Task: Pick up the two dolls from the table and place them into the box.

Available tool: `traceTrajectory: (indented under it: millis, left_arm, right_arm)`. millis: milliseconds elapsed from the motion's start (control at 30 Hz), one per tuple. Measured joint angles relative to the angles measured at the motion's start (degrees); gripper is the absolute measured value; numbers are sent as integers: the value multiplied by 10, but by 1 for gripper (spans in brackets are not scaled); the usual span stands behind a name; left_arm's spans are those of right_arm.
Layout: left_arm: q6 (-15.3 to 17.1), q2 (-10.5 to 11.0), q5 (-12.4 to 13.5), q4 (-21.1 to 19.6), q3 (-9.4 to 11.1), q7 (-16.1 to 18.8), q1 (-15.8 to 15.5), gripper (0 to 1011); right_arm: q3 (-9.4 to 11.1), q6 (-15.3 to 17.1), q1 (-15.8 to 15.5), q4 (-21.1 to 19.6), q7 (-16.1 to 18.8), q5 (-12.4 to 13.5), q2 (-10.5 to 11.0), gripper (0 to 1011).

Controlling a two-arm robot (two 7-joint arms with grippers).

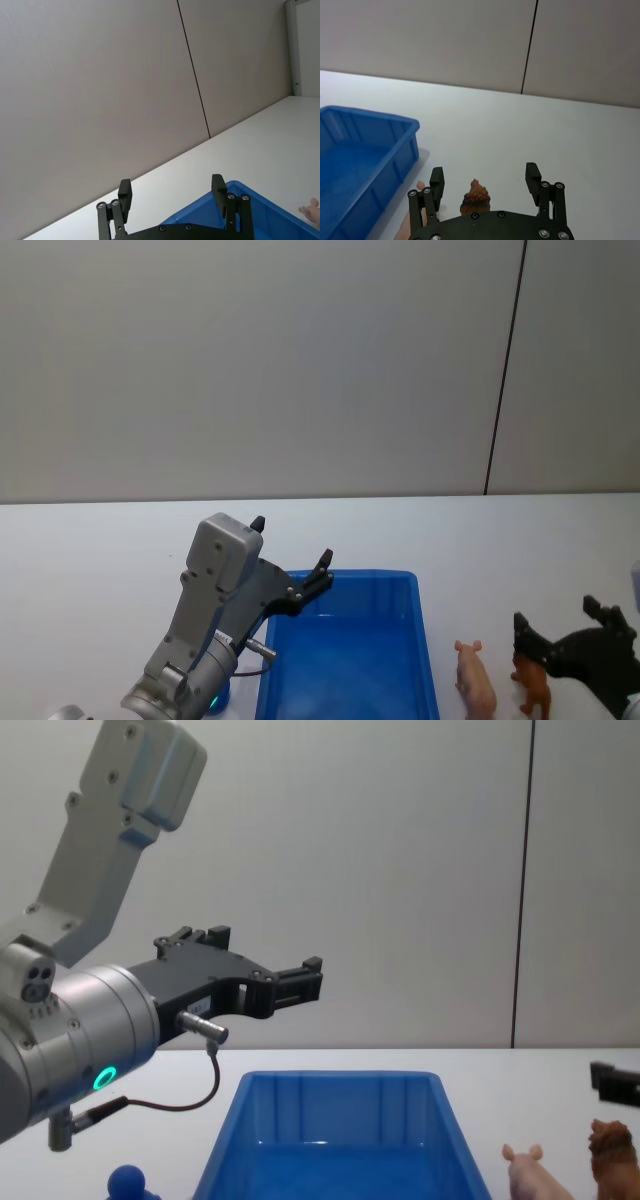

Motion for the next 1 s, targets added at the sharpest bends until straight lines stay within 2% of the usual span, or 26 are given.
traceTrajectory:
  millis: [433, 767, 1000]
  left_arm:
    - [0, 0, 0, 0, 0, 0, 0, 1004]
    - [0, 0, 0, 0, 0, 0, 0, 1004]
    - [0, 0, 0, 0, 0, 0, 0, 1004]
  right_arm:
    - [-8, 34, -11, 11, 0, -11, -6, 1001]
    - [-14, 39, -20, 25, 0, -15, -12, 1001]
    - [-18, 30, -21, 41, 1, -22, -19, 838]
